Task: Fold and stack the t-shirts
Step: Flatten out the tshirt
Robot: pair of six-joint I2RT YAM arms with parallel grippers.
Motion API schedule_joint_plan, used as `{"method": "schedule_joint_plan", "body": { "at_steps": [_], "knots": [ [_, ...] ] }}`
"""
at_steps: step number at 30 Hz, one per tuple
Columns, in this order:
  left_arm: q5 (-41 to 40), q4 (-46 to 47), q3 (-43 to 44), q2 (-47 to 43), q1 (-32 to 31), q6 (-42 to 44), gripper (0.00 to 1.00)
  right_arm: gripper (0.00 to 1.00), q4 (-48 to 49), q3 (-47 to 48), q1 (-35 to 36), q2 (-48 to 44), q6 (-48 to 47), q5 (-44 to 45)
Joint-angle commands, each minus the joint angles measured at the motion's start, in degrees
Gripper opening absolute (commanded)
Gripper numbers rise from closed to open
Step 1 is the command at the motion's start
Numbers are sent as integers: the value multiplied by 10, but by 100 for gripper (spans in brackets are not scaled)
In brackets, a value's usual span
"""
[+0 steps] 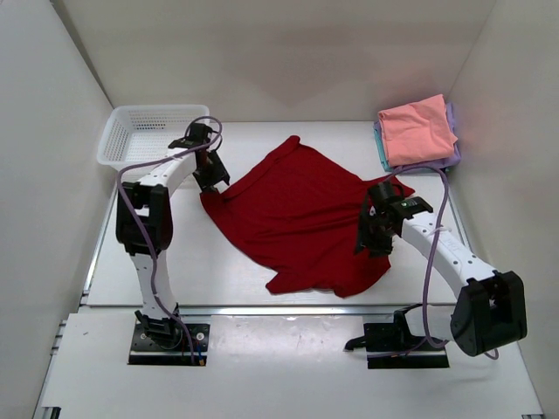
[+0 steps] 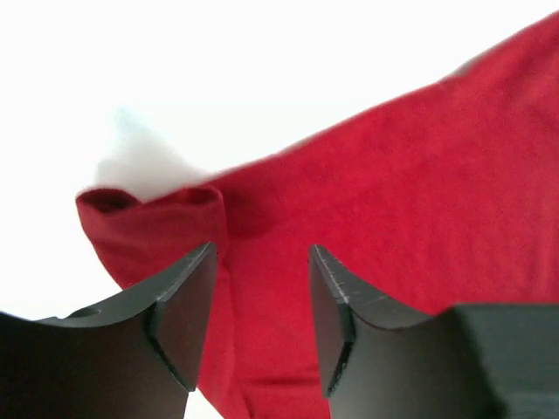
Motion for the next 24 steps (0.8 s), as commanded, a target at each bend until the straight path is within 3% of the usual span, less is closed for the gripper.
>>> {"method": "schedule_joint_plan", "body": {
  "at_steps": [1, 8, 14, 15, 16, 17, 18, 20, 22, 24],
  "knots": [
    [-59, -42, 36, 15, -10, 10, 56, 40, 0, -15, -13, -20, -1, -15],
    [-98, -69, 56, 49, -14, 27, 60, 41, 7, -29, -30, -32, 5, -21],
    [-148, -106, 92, 80, -25, 46, 57, 41, -11, -39, -34, -28, 12, 3],
    [-150, -108, 97, 86, -27, 51, 52, 42, -23, -42, -31, -25, 19, 14],
    [-153, -113, 95, 92, -28, 50, 43, 42, -22, -45, -30, -26, 25, 16],
    [-156, -115, 102, 92, -29, 50, 25, 44, -32, -49, -31, -22, 28, 32],
    [-156, -121, 105, 93, -26, 47, 15, 49, -39, -52, -34, -21, 41, 39],
    [-156, -128, 115, 99, -27, 48, 0, 55, -47, -56, -46, -15, 47, 65],
    [-152, -152, 136, 97, -28, 46, 0, 59, -49, -65, -77, 2, 49, 65],
    [-138, -165, 150, 87, -30, 45, 0, 55, -49, -78, -82, 20, 53, 77]
  ]
}}
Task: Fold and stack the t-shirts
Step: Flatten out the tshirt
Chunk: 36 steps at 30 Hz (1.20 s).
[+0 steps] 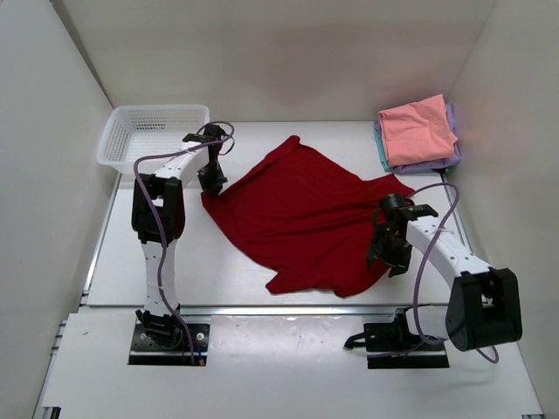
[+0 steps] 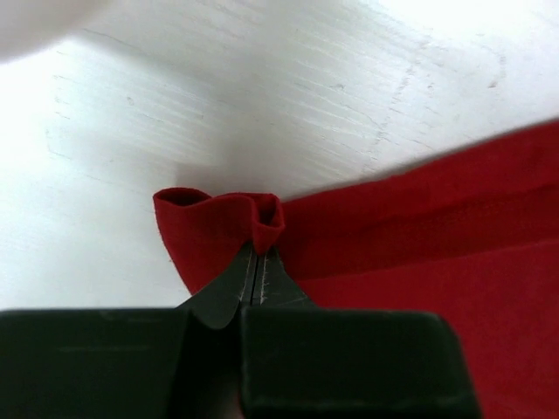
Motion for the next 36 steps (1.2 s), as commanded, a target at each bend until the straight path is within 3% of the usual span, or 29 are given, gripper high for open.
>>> {"method": "schedule_joint_plan", "body": {
  "at_steps": [1, 7, 8, 9, 10, 11, 12, 16, 26, 28, 30, 33, 36],
  "knots": [
    [-3, -32, 31, -41, -3, -3, 0, 55, -3, -19, -14, 35, 15, 35],
    [39, 2, -44, -137, 4, -13, 0, 62, 43, -10, 17, 134, 11, 44],
    [45, 5, -54, -152, 6, -18, 0, 58, 49, 2, 20, 143, 7, 40],
    [52, 13, -74, -168, 6, -22, 0, 52, 61, 19, 31, 156, 8, 39],
    [53, 11, -93, -175, 9, -22, 0, 33, 63, 35, 35, 176, 5, 43],
    [54, 14, -101, -192, 12, -23, 0, 6, 63, 45, 37, 195, 3, 46],
    [55, 16, -121, -210, 15, -21, 0, 0, 60, 70, 41, 207, 2, 50],
    [54, 16, -181, -264, 28, -21, 0, 0, 41, 169, 34, 273, -29, 84],
    [19, 14, -340, -385, 33, -23, 0, 0, -41, 602, -39, 475, -111, 113],
    [20, 18, -347, -397, 31, -21, 0, 1, -37, 596, -49, 468, -101, 93],
    [17, 15, -346, -393, 30, -20, 0, 11, -19, 549, -48, 433, -96, 90],
    [26, 25, -348, -394, 28, -16, 0, 29, 45, 413, -31, 347, -97, 87],
    [37, 31, -363, -396, 23, -19, 0, 35, 105, 277, -26, 266, -85, 69]
  ]
}}
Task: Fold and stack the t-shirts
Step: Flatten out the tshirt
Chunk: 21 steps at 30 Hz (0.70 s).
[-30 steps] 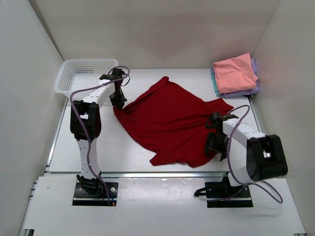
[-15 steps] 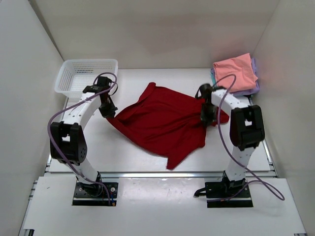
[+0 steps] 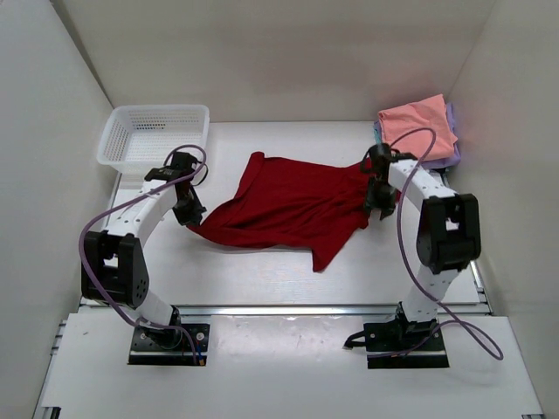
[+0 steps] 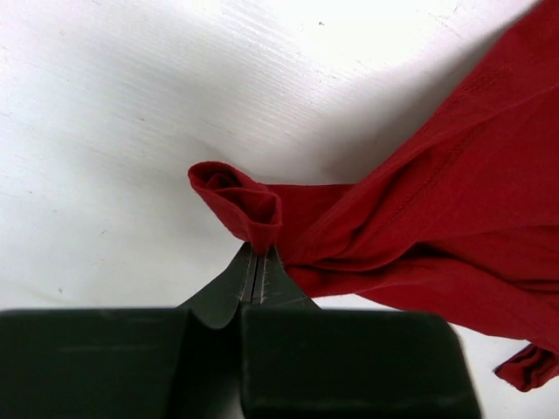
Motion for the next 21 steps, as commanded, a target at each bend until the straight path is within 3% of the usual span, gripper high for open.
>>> {"method": "schedule_joint_plan", "body": {
  "at_steps": [1, 6, 9, 21],
  "knots": [
    [5, 14, -12, -25, -6, 2, 0, 35, 57, -121, 5, -94, 18, -17],
    [10, 16, -17, -24, -9, 2, 0, 38, 116, -219, -5, -137, 33, -55],
    [18, 18, -19, -24, -16, 2, 0, 47, 151, -234, -1, -125, 20, -62],
    [6, 4, -24, -30, -24, 9, 0, 46, 218, -144, -1, -4, -28, -82]
  ]
}}
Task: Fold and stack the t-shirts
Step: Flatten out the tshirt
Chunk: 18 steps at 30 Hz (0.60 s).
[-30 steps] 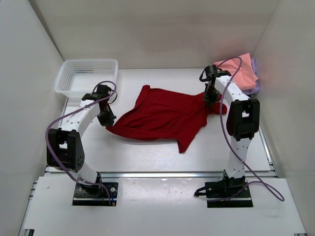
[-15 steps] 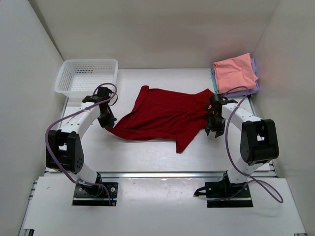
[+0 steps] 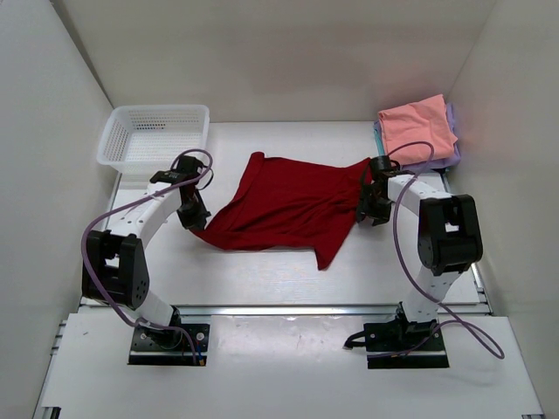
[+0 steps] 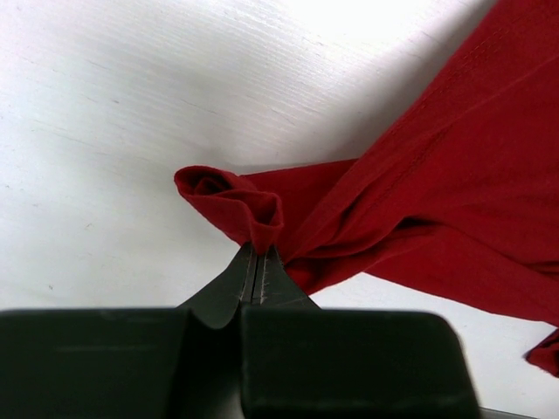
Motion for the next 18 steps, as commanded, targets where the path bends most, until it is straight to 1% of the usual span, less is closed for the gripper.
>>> {"method": "schedule_joint_plan", "body": {
  "at_steps": [1, 2, 4, 6, 8, 12, 15, 18],
  "knots": [
    [-6, -7, -7, -32, -4, 4, 0, 39, 52, 19, 0, 39, -23, -23],
    [-6, -5, -6, -32, 1, 6, 0, 26, 54, 22, 0, 46, -26, -34],
    [-7, -4, -7, -38, -2, 6, 0, 21, 56, 25, -2, 48, -37, -45],
    [-5, -7, -12, -36, -3, 6, 0, 23, 75, 19, 0, 41, -47, -50],
    [-7, -8, -12, -35, -3, 6, 0, 28, 87, 13, -3, 32, -52, -52],
    [-12, -10, -18, -41, -6, 8, 0, 33, 108, 15, -12, 33, -54, -70],
    [-13, -20, -21, -46, -5, 6, 0, 35, 118, 20, -16, 47, -58, -78],
    [-17, -20, -29, -53, -7, 6, 0, 33, 124, 31, -14, 59, -64, -76]
  ]
}}
